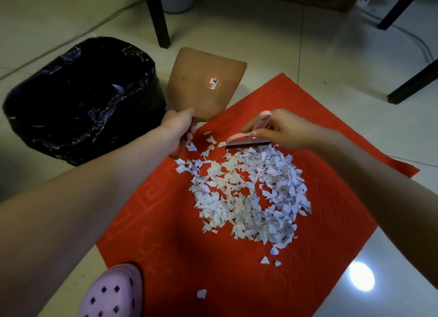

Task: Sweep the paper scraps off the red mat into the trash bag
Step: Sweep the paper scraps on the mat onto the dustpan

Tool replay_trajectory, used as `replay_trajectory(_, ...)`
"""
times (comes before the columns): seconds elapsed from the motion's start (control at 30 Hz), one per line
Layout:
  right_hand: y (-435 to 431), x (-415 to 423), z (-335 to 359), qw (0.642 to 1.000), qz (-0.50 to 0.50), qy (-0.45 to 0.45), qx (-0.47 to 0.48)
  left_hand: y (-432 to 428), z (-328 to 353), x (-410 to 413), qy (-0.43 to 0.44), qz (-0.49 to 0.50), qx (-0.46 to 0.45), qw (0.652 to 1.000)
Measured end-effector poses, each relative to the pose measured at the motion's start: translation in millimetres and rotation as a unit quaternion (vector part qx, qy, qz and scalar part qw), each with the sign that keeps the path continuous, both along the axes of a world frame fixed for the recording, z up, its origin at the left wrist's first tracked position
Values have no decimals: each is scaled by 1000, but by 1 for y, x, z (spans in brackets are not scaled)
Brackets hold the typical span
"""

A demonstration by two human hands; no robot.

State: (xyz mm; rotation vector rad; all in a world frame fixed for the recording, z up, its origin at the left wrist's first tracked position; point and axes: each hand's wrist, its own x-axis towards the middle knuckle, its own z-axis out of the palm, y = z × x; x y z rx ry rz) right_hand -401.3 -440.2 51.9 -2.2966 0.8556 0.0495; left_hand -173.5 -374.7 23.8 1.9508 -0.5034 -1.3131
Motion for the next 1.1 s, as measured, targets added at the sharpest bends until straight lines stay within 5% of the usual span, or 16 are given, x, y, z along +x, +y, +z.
replay_trajectory(0.37,-15,50,-44,994,-90,-35,-50,-5,2,3,-9,10,-11,1000)
replay_trajectory(0.67,11,19,-15,998,62,28,9,-6,1,-3,-7,0,-8,1000)
replay_trajectory(0.9,-9,-35,5,994,-79,-62,-47,-8,-4,-13,0,-18,-5,1000)
replay_trajectory(1.1,-21,-39,-45,970,-230,-22,-81,-11,-10,-23,-9,-34,6,999)
